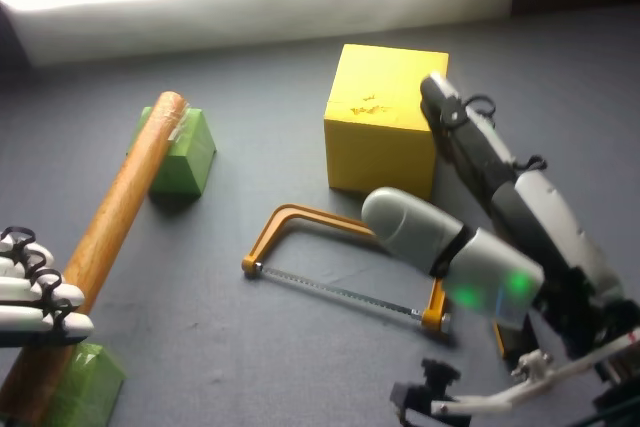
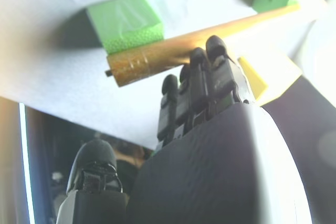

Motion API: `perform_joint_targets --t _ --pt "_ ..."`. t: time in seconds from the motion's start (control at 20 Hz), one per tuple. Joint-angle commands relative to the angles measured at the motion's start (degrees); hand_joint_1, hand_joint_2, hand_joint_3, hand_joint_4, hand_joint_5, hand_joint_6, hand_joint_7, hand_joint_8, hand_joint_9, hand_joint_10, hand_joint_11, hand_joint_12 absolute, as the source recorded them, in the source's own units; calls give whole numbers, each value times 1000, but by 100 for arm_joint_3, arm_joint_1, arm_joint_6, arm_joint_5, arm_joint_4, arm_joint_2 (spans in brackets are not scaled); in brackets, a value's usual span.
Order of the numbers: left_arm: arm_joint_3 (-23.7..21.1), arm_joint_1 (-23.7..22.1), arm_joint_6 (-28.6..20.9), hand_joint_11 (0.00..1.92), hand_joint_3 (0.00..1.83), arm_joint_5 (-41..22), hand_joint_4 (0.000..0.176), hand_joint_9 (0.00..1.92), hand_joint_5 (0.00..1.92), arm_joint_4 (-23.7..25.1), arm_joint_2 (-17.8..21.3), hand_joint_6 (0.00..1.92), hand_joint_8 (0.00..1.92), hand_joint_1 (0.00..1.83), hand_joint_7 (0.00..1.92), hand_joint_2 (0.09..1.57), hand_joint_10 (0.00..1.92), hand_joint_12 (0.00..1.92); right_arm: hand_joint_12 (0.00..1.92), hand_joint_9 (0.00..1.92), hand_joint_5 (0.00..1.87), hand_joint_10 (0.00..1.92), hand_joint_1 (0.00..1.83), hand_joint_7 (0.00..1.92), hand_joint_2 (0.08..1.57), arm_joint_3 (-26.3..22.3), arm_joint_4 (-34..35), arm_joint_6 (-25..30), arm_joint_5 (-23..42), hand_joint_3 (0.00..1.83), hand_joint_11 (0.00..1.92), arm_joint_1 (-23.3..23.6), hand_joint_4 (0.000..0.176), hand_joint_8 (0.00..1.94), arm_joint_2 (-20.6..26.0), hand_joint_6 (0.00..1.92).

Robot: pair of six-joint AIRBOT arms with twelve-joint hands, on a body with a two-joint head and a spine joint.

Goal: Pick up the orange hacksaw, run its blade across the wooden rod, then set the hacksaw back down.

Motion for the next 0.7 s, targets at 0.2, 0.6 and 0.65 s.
perform_joint_targets --t 0.2,0.6,0.65 --pt "335 -135 400 0 0 -1562 0 133 187 -607 -86 4 3 0 170 1239 3 280 968 377 313 24 512 412 1058 -202 -796 200 251 3 38 410 0 15 602 15" --pt "428 -363 593 514 2 -2959 0 845 814 -893 -142 435 340 16 924 1290 603 1219 1920 970 877 1906 570 891 1202 1079 -5575 1276 -647 1 1056 1266 0 1638 1451 1119" --pt "476 -328 629 503 2 -3145 0 704 646 -994 -147 1062 887 18 771 1302 1071 1426 1921 1024 770 1918 571 880 1204 1254 -6249 1372 -631 1 1117 1457 0 1788 1524 1448"
